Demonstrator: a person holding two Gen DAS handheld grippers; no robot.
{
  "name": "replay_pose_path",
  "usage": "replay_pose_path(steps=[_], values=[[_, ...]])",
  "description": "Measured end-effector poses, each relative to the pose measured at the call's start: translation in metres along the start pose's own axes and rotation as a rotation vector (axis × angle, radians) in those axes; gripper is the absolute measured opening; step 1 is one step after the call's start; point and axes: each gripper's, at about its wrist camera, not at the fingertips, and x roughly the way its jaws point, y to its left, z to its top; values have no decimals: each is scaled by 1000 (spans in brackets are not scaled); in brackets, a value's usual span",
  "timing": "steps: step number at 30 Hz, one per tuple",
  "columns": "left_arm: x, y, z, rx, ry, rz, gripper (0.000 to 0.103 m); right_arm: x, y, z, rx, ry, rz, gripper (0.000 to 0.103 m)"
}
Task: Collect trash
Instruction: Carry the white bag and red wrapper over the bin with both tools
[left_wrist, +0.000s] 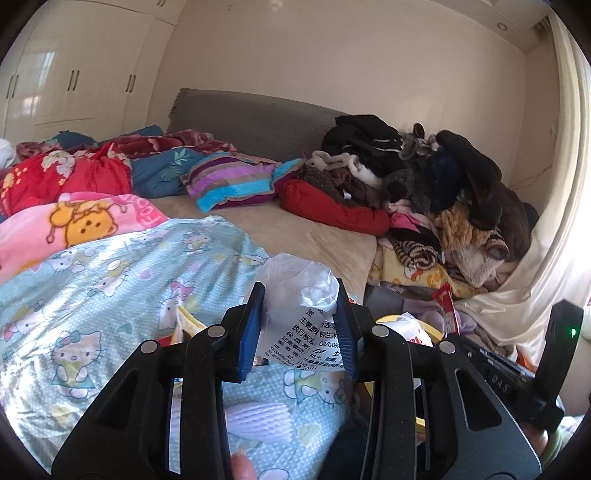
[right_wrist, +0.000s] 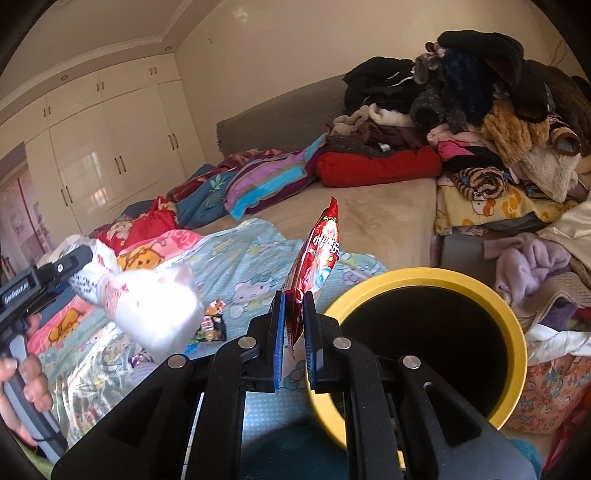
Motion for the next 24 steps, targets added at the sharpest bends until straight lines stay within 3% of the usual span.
replay_pose_path(steps=[24], values=[[31, -68, -25, 124, 62, -67, 29, 3, -84, 8, 107, 35, -76, 10]])
